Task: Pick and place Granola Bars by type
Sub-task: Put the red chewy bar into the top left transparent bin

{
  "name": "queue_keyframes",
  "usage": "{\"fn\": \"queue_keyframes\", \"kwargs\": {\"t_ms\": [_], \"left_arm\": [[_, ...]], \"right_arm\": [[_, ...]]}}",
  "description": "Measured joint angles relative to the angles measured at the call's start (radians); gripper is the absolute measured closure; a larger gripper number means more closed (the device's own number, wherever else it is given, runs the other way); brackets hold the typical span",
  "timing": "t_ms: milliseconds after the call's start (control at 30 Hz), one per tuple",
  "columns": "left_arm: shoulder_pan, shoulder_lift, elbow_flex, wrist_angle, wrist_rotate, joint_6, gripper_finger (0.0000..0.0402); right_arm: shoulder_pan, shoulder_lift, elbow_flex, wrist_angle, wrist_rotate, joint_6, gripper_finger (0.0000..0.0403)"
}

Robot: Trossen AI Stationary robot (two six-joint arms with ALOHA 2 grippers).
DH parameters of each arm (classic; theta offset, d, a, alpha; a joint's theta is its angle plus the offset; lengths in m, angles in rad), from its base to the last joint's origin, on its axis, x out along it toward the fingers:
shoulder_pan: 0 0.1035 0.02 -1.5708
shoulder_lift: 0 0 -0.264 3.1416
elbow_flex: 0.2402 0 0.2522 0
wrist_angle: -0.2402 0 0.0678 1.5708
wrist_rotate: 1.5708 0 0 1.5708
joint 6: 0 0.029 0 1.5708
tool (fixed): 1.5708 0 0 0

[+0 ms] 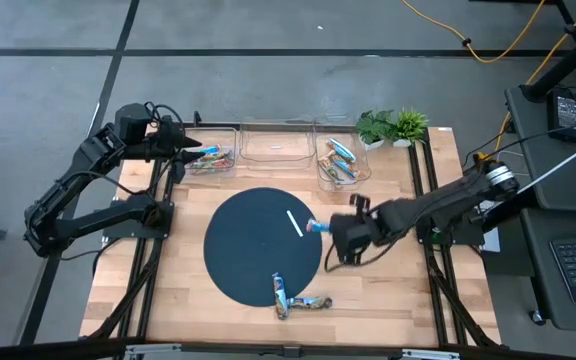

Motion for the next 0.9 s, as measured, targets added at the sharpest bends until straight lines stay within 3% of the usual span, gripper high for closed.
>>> {"fn": "queue_keyframes", "kwargs": {"t_ms": [267,433,633,800,900], "left_arm": [[-0.003,0.0,0.0,0.049,0.241,-0.007,0.0257],[-0.033,0.002,0.0,0.099,0.298,-0.035,0.0247],[-0.094,0.025,0.0,0.199,0.294,-0.082,0.0221],[-0.151,0.068,0.0,0.289,0.214,-0.134,0.0191],[-0.189,0.101,0.0,0.356,0.159,-0.168,0.0177]], "right_arm": [[-0.141,-0.075,0.0,0.047,0.106,-0.182,0.0384],[-0.233,-0.075,0.0,0.192,0.113,-0.358,0.0374],[-0.34,-0.072,0.001,0.462,0.112,-0.585,0.039],[-0.423,-0.062,0.002,0.664,0.114,-0.727,0.0379],[-0.463,-0.058,0.022,0.671,0.121,-0.8,0.0376]]}}
